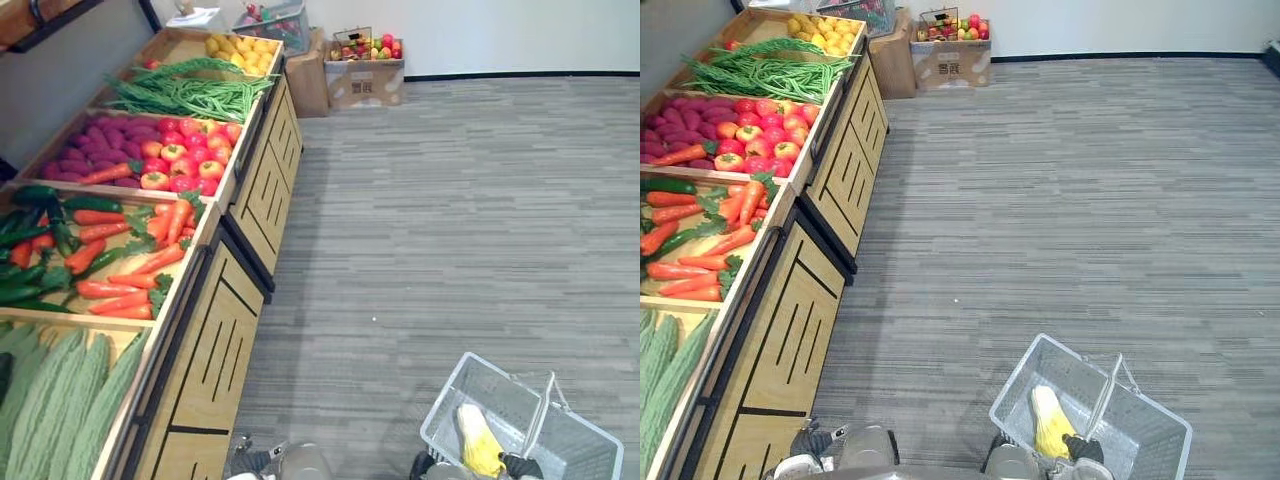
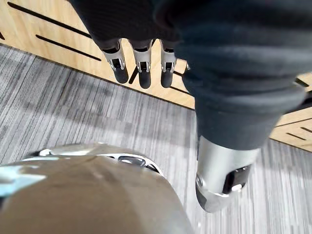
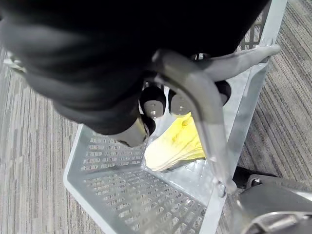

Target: Pick vegetable in the basket

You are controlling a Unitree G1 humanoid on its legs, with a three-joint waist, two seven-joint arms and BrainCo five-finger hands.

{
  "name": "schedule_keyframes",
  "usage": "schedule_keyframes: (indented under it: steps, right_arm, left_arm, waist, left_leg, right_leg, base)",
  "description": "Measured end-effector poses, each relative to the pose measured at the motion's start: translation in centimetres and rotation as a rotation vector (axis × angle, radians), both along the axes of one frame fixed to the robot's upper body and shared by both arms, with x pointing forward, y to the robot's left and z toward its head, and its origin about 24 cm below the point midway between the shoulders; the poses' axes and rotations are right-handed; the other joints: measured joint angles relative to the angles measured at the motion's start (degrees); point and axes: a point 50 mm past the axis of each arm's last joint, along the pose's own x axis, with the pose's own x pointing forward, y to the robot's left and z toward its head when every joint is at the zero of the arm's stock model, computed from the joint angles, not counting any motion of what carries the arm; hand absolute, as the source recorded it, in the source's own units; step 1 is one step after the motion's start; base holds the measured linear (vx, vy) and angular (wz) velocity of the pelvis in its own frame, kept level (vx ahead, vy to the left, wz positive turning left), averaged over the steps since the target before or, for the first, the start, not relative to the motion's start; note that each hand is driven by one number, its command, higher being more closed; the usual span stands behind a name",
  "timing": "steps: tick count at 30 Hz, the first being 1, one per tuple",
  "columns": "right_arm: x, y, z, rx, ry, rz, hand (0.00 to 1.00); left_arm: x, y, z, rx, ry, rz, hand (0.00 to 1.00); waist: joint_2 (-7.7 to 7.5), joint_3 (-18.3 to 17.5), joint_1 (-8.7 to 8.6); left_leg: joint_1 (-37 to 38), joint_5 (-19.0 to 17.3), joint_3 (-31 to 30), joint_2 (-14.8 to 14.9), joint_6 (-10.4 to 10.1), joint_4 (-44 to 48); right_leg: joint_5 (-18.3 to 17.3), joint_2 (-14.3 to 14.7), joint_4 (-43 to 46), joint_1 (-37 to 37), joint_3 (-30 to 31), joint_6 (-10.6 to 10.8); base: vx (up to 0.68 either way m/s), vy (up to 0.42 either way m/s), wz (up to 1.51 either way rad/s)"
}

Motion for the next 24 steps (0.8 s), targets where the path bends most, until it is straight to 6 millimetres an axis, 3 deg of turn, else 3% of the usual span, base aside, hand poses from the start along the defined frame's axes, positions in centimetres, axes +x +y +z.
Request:
schedule_keyframes:
  steps: [2,4,5,6,7,8,9,10,11,12,15,16,17,18,20,21,22,24]
  right_arm:
    - [-0.6,0.1,-0.1,0.003,0.010,-0.008,1.00]
    - [-1.2,0.7,-0.3,0.009,0.011,-0.006,1.00]
    - [-1.2,1.7,-0.5,0.035,0.014,-0.001,1.00]
    - [-0.8,2.9,-0.7,0.067,0.006,0.006,1.00]
    - [-0.4,3.6,-0.8,0.083,-0.002,0.015,1.00]
    - [0.3,4.7,-0.8,0.104,-0.013,0.051,1.00]
    - [0.8,5.5,-0.9,0.116,-0.015,0.097,1.00]
    - [1.1,5.8,-0.8,0.120,-0.018,0.116,1.00]
    - [1.7,6.0,-0.7,0.122,-0.026,0.153,1.00]
    - [1.9,6.1,-0.7,0.121,-0.030,0.170,1.00]
    - [3.4,5.8,0.0,0.086,-0.095,0.214,1.00]
    - [4.1,5.3,0.4,0.068,-0.121,0.233,1.00]
    - [4.1,5.2,0.4,0.062,-0.127,0.231,1.00]
    - [4.0,5.2,0.4,0.063,-0.127,0.230,1.00]
    - [3.9,5.2,0.5,0.072,-0.143,0.206,1.00]
    - [4.0,5.2,0.5,0.072,-0.146,0.202,1.00]
    - [4.0,5.0,0.5,0.069,-0.153,0.191,1.00]
    - [4.3,4.7,0.7,0.066,-0.166,0.166,1.00]
  left_arm:
    - [-0.3,-0.3,-0.1,-0.008,0.001,0.024,0.00]
    - [-0.6,-0.4,-0.2,-0.011,0.006,0.037,0.00]
    - [-1.1,0.0,-0.2,-0.001,0.020,0.038,0.00]
    - [-1.4,0.7,-0.2,0.018,0.030,0.037,0.00]
    - [-1.5,1.1,-0.1,0.028,0.033,0.033,0.00]
    - [-1.6,1.7,-0.1,0.045,0.043,0.024,0.00]
    - [-1.7,2.0,0.0,0.057,0.049,0.013,0.00]
    - [-1.7,2.3,0.0,0.065,0.051,0.012,0.00]
    - [-1.9,2.3,0.0,0.066,0.061,0.006,0.00]
    - [-2.1,2.2,-0.1,0.072,0.070,-0.010,0.00]
    - [-2.5,2.1,-0.1,0.086,0.084,-0.066,0.00]
    - [-2.2,1.9,0.0,0.088,0.076,-0.099,0.00]
    - [-1.7,1.9,0.2,0.095,0.060,-0.121,0.00]
    - [-1.6,1.9,0.2,0.095,0.056,-0.122,0.00]
    - [-1.4,1.7,0.2,0.099,0.056,-0.139,0.00]
    - [-1.4,1.7,0.2,0.099,0.055,-0.140,0.00]
    - [-1.3,1.5,0.2,0.095,0.052,-0.139,0.00]
    - [-1.0,1.1,0.1,0.086,0.045,-0.139,0.00]
  waist:
    - [0.64,-0.3,-0.02]
    - [0.97,-0.8,0.55]
    - [-0.09,-2.1,0.98]
    - [-3.03,-2.7,1.62]
    - [-4.21,-2.9,2.04]
    - [-6.24,-3.1,2.39]
    - [-7.53,-3.8,3.08]
    - [-7.77,-4.0,3.50]
    - [-7.65,-4.1,3.63]
    - [-7.46,-4.2,3.63]
    - [-6.71,-4.1,3.05]
    - [-5.93,-3.5,2.43]
    - [-6.03,-3.3,1.88]
    - [-5.95,-3.3,1.67]
    - [-5.55,-3.1,0.74]
    - [-5.50,-3.1,0.58]
    - [-5.03,-2.7,0.45]
    - [-4.19,-2.2,0.39]
  left_leg:
    - [-1.3,4.3,0.3,-1.9,1.3,-13.5]
    - [-4.4,7.0,-1.7,-1.9,3.3,-12.2]
    - [-4.9,8.4,-1.5,-3.3,4.9,-10.3]
    - [-4.9,7.3,0.0,-5.2,6.5,-9.8]
    - [-4.9,6.5,0.5,-6.0,7.1,-9.6]
    - [-4.8,5.2,1.1,-7.5,7.9,-9.1]
    - [-4.4,4.5,2.3,-8.2,8.2,-8.9]
    - [-3.9,4.3,2.6,-8.4,8.7,-8.9]
    - [-2.5,3.6,3.3,-8.7,9.6,-9.0]
    - [-1.7,2.9,3.7,-8.5,9.6,-9.2]
    - [4.6,0.2,5.1,-9.2,10.3,-11.8]
    - [7.6,-1.4,4.3,-9.5,11.1,-12.7]
    - [10.6,-3.0,3.1,-9.8,11.7,-12.8]
    - [11.9,-3.5,2.4,-9.9,11.6,-12.8]
    - [15.1,-4.4,0.5,-10.0,10.8,-13.4]
    - [15.5,-4.6,-0.1,-10.0,10.6,-13.8]
    - [16.9,-4.9,-1.5,-9.9,10.0,-14.4]
    - [18.4,-5.7,-2.8,-8.7,8.5,-15.3]
  right_leg:
    - [-0.8,-1.0,-1.5,2.0,-0.5,1.9]
    - [-2.6,-1.4,-1.9,3.7,-1.0,3.9]
    - [-3.2,-2.5,-2.6,4.3,-0.3,4.7]
    - [-3.5,-4.6,-3.0,4.0,1.1,4.2]
    - [-3.2,-5.4,-2.9,3.6,2.2,4.0]
    - [-1.5,-6.8,-2.7,3.2,3.9,5.1]
    - [1.0,-7.7,-2.9,2.7,5.4,6.4]
    - [2.5,-7.8,-3.2,2.7,5.8,6.5]
    - [5.7,-7.8,-3.1,3.0,6.7,6.8]
    - [6.4,-8.0,-1.3,2.3,7.4,6.8]
    - [9.8,-11.3,24.4,-8.6,13.0,6.0]
    - [9.9,-10.9,35.2,-12.3,17.4,6.8]
    - [4.3,-9.4,43.3,-14.8,18.7,6.7]
    - [1.6,-8.6,45.6,-15.9,18.7,6.3]
    - [-3.8,-6.6,42.0,-19.5,13.0,3.2]
    - [-4.0,-6.4,38.8,-20.5,11.7,2.8]
    - [-3.7,-5.6,30.2,-21.4,10.2,3.2]
    - [-0.8,-3.9,14.9,-21.7,10.6,3.7]
  base:
    - [0.25,0.297,0.15]
    - [0.29,0.350,0.16]
    - [0.33,0.295,-0.11]
    - [0.34,0.268,-0.17]
    - [0.34,0.219,-0.20]
    - [0.32,0.197,-0.18]
    - [0.31,0.185,-0.22]
    - [0.40,0.205,-0.33]
    - [0.33,0.163,-0.32]
    - [0.36,0.209,-0.41]
    - [0.25,0.197,-0.23]
    - [0.23,0.106,0.35]
    - [0.25,0.067,0.54]
    - [0.29,0.038,0.66]
    - [0.31,0.008,0.69]
    - [0.42,-0.090,0.70]
    - [0.40,-0.127,0.50]
    - [0.49,-0.217,0.45]
